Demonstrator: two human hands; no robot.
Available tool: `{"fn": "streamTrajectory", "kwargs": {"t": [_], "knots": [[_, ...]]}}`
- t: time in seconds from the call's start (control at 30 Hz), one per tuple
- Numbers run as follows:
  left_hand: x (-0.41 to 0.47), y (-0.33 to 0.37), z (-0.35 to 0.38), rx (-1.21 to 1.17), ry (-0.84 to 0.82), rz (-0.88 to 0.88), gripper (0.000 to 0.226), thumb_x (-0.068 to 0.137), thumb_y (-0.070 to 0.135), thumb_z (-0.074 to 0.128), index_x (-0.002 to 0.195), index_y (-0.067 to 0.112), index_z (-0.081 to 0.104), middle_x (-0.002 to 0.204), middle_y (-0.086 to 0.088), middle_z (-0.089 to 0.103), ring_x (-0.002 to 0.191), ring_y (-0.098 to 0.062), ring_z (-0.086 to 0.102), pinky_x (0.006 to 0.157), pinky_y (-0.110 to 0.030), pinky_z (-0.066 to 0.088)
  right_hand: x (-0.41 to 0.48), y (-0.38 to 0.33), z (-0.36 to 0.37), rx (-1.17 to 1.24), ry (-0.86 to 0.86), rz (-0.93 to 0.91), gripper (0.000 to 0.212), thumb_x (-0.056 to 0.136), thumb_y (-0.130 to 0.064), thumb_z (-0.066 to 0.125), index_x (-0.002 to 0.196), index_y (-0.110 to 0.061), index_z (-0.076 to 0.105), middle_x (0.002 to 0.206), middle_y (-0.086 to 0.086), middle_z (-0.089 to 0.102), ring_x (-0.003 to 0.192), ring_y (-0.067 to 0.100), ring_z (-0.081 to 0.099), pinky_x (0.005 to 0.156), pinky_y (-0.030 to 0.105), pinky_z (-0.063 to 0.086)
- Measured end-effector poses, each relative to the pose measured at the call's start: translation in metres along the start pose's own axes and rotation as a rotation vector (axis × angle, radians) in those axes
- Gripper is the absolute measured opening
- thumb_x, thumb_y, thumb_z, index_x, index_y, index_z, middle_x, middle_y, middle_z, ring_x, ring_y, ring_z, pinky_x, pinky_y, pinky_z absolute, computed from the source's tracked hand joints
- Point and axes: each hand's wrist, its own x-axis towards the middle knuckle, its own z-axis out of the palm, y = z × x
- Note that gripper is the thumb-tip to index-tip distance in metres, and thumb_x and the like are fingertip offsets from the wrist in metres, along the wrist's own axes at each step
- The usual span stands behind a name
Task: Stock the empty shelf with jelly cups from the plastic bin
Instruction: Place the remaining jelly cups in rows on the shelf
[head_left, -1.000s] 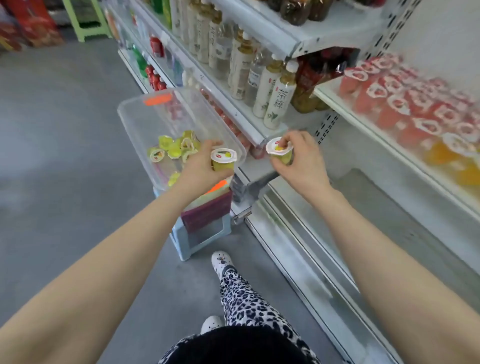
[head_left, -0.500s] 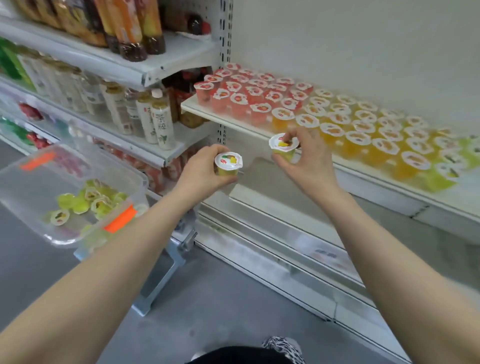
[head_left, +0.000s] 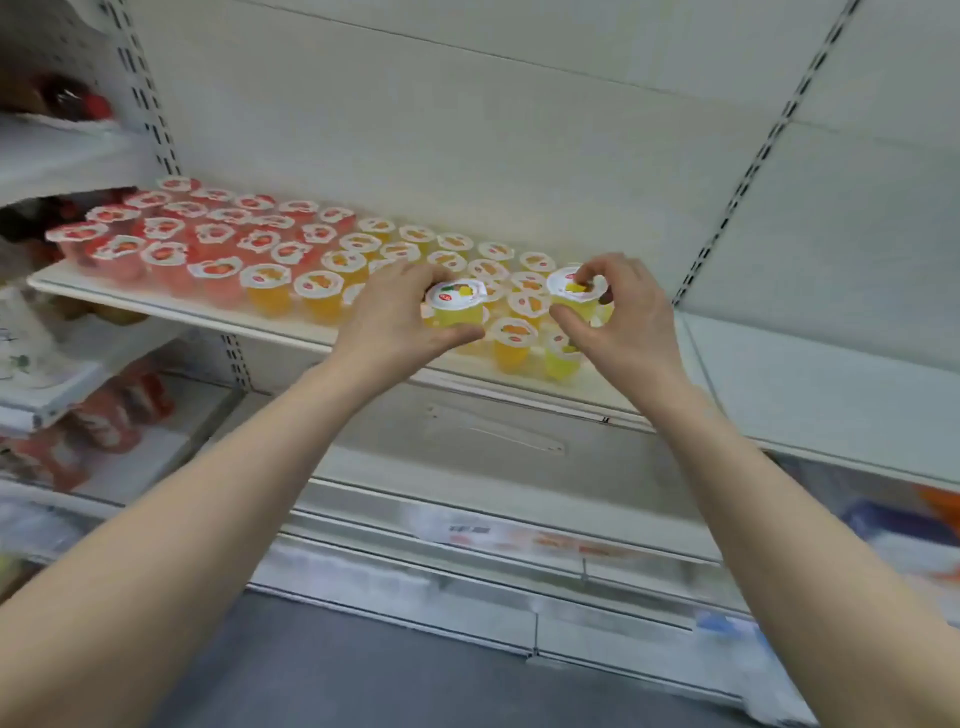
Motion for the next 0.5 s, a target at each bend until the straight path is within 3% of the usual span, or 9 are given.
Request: {"fn": "streamTrajectory", "kwargs": {"t": [0.13, 0.27, 0.37, 0.5], "knots": [[0.020, 0.035, 0.031, -0.001, -0.009, 0.021, 0.062, 0.071, 0.057, 0.075, 0.121, 0.024, 0.059, 0.115, 0.003, 0.060, 0.110, -0.018, 0.053, 0.092, -0.033, 0.043, 0.005, 0.059, -0.031, -0.040, -0.004, 0.120, 0.031, 0.076, -0.035, 0.072, 0.099, -0.025, 0.055, 0.103, -0.003, 0.061, 0.090, 0.018, 0.055, 0.081, 0.035, 0.045], [0.030, 0.057, 0.052, 0.023, -0.016, 0.022, 0.061, 0.073, 0.047, 0.075, 0.125, 0.022, 0.057, 0.122, 0.002, 0.059, 0.116, -0.017, 0.051, 0.096, -0.030, 0.039, 0.003, 0.103, -0.034, -0.081, -0.128, 0.266, 0.034, 0.075, -0.030, 0.073, 0.104, -0.024, 0.058, 0.106, -0.005, 0.063, 0.098, 0.020, 0.058, 0.078, 0.029, 0.040], [0.032, 0.065, 0.060, 0.048, -0.017, 0.013, 0.062, 0.071, 0.048, 0.076, 0.126, 0.025, 0.056, 0.120, 0.004, 0.059, 0.114, -0.019, 0.051, 0.093, -0.032, 0.041, -0.002, 0.119, -0.026, -0.071, -0.213, 0.294, 0.033, 0.075, -0.032, 0.074, 0.104, -0.025, 0.060, 0.099, -0.012, 0.061, 0.097, 0.018, 0.058, 0.083, 0.032, 0.043], [0.032, 0.068, 0.069, 0.073, -0.022, -0.002, 0.064, 0.071, 0.047, 0.075, 0.128, 0.028, 0.054, 0.123, 0.007, 0.059, 0.116, -0.019, 0.050, 0.094, -0.033, 0.042, 0.000, 0.131, -0.014, -0.058, -0.279, 0.290, 0.029, 0.074, -0.035, 0.074, 0.098, -0.028, 0.059, 0.100, -0.004, 0.064, 0.093, 0.020, 0.058, 0.082, 0.035, 0.045]]}}
